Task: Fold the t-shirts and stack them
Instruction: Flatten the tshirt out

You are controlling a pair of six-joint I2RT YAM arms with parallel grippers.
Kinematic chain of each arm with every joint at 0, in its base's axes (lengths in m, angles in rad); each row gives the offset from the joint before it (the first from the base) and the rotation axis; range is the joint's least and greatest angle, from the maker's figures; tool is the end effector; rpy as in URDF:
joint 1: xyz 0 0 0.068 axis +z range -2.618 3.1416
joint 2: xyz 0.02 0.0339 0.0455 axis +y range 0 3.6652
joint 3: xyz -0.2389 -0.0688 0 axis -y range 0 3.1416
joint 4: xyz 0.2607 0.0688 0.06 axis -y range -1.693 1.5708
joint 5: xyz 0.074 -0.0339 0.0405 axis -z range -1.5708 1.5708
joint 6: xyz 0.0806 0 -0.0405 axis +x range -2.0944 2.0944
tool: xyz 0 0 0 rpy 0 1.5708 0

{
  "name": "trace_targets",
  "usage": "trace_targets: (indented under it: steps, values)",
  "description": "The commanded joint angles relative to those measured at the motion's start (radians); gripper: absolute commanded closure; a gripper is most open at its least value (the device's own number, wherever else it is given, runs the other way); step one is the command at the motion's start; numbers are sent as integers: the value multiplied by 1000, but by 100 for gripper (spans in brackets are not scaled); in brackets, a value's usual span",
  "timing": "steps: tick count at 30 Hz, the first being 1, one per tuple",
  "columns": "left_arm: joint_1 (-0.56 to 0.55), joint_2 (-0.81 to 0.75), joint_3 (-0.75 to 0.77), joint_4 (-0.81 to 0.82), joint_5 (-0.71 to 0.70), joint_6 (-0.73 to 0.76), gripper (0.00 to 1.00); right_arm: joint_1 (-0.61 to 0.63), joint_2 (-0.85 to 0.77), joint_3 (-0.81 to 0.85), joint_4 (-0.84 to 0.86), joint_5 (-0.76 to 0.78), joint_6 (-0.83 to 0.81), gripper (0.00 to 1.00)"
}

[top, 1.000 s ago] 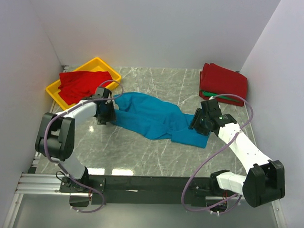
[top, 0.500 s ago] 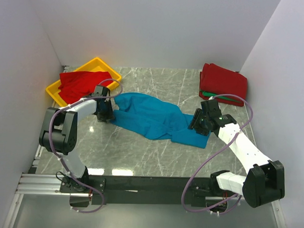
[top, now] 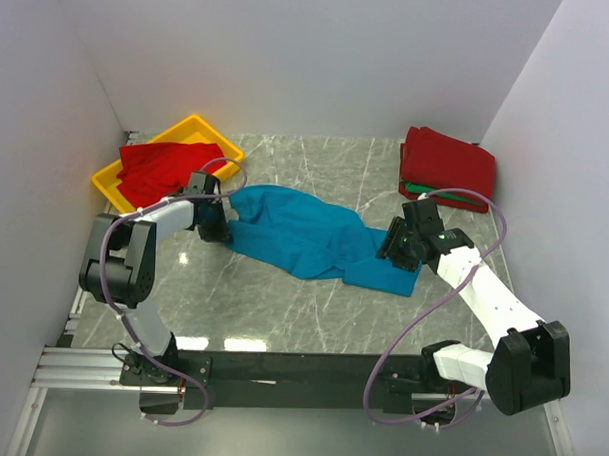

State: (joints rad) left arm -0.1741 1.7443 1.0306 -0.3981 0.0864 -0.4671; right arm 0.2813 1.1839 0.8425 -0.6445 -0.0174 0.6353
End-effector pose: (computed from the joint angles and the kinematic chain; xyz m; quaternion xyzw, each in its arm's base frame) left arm 0.3592 -0.0702 0.0852 -0.1323 0.9639 -0.1115 0.2024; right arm 0.2695 0.0793 0.1751 0.1661 0.9430 0.1350 0.2548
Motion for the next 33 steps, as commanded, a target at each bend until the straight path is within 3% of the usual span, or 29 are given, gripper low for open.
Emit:
trace_targets:
  steps: [1,3,15,33]
  values:
    - [1,-6,-41,25,76,-13,91,2,-18,1,14,-1,9,44]
    - [4,-15,-41,12,70,-12,100,2,-20,-9,14,-3,7,44]
    - [243,-166,55,-47,222,-44,100,-4,-9,-147,5,53,86,44]
    - [271,-131,26,-35,292,-10,100,-7,23,-296,106,34,121,46]
